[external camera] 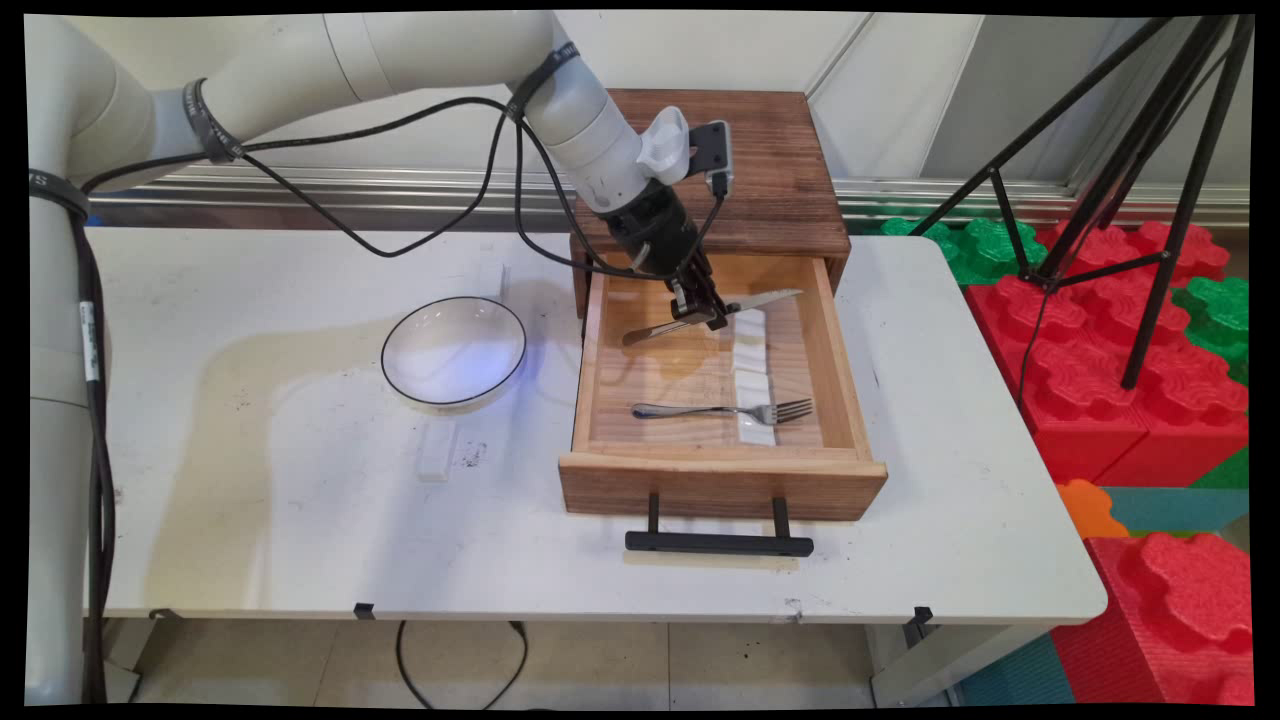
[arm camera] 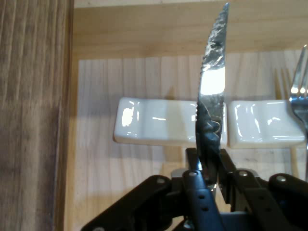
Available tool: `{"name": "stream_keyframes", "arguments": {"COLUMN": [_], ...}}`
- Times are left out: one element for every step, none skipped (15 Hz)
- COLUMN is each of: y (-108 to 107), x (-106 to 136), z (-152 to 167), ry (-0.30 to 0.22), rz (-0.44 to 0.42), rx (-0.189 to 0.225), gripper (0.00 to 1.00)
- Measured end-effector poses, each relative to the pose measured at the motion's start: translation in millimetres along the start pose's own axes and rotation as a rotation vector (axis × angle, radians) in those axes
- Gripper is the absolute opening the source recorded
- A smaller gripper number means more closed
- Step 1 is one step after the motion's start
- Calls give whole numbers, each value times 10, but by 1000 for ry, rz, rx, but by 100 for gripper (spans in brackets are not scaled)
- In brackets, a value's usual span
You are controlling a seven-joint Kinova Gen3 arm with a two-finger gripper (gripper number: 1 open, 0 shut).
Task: Place the picked object into the drawer
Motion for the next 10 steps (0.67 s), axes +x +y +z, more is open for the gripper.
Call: {"name": "stream_keyframes", "arguments": {"y": [-7, -12, -16, -18, -21, -24, -27, -30, -31, -33], "x": [-18, -33, -46, -55, -66, -78, -88, -98, -106, -112], "z": [36, 71, 99, 117, 144, 175, 200, 234, 263, 287], "ry": [-1, -3, -4, -5, -7, -9, -11, -13, -15, -16], "rz": [1, 0, -1, -1, -2, -2, -3, -3, -3, -3], "rx": [2, 4, 5, 6, 7, 8, 9, 10, 11, 12], "gripper": [0, 0, 0, 0, 0, 0, 0, 0, 0, 0]}}
